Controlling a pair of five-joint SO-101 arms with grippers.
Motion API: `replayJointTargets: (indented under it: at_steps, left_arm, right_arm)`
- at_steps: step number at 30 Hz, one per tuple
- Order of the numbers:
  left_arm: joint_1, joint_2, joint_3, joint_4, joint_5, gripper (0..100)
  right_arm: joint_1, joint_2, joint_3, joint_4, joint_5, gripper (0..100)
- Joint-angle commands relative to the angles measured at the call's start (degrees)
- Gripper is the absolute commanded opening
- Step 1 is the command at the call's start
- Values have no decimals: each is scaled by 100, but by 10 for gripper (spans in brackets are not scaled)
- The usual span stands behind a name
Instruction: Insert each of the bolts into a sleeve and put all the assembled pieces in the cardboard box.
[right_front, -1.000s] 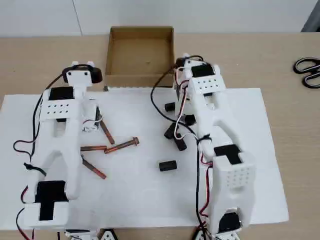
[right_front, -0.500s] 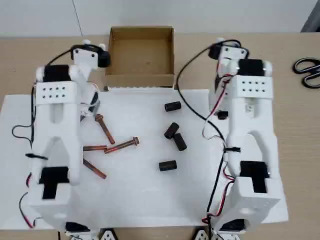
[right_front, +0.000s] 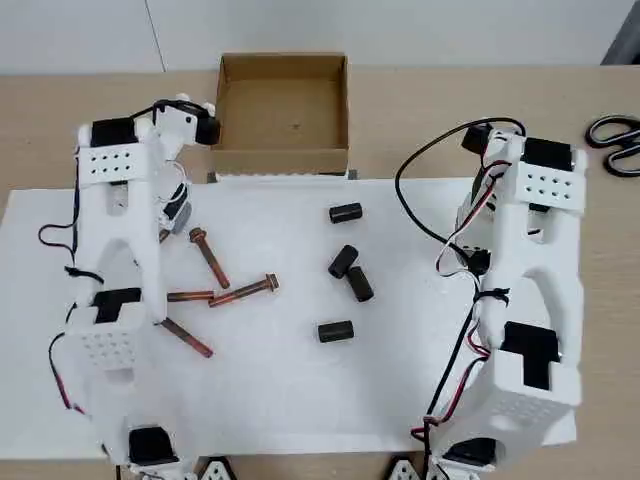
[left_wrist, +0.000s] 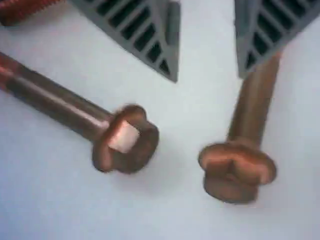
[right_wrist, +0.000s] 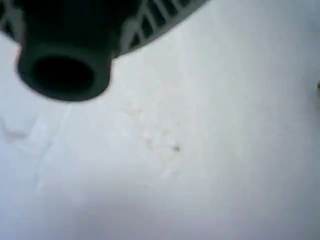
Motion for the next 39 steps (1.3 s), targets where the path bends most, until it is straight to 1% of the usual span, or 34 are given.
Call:
replayJointTargets:
  at_steps: [1, 6, 11, 14, 18, 22, 28, 34, 36, 39]
  left_arm:
    - [-53, 273, -558, 176, -44, 79]
    - [-273, 765, -1077, 176, -44, 80]
    - [-413, 1073, -1253, 176, -264, 80]
    - [-422, 1213, -1244, 176, -378, 80]
    - [-396, 1327, -1235, 176, -378, 81]
    - [-387, 1336, -1007, 176, -378, 103]
    - [-387, 1310, -752, 176, -387, 103]
    - [-396, 1336, -760, 167, -387, 100]
    - [-378, 1336, -760, 141, -387, 75]
    - [-290, 1336, -760, 79, -387, 7]
  right_arm:
    - [48, -347, -9, 40, 44, 2]
    - [31, -347, -9, 40, 44, 2]
    - [31, -347, -9, 40, 44, 2]
    - [31, -347, -9, 40, 44, 2]
    - [22, -347, -9, 40, 35, 2]
    - [22, -347, -9, 40, 35, 2]
    - [22, -347, -9, 40, 35, 2]
    - [22, -347, -9, 40, 35, 2]
    - [22, -347, -9, 40, 35, 2]
    - [22, -347, -9, 40, 35, 2]
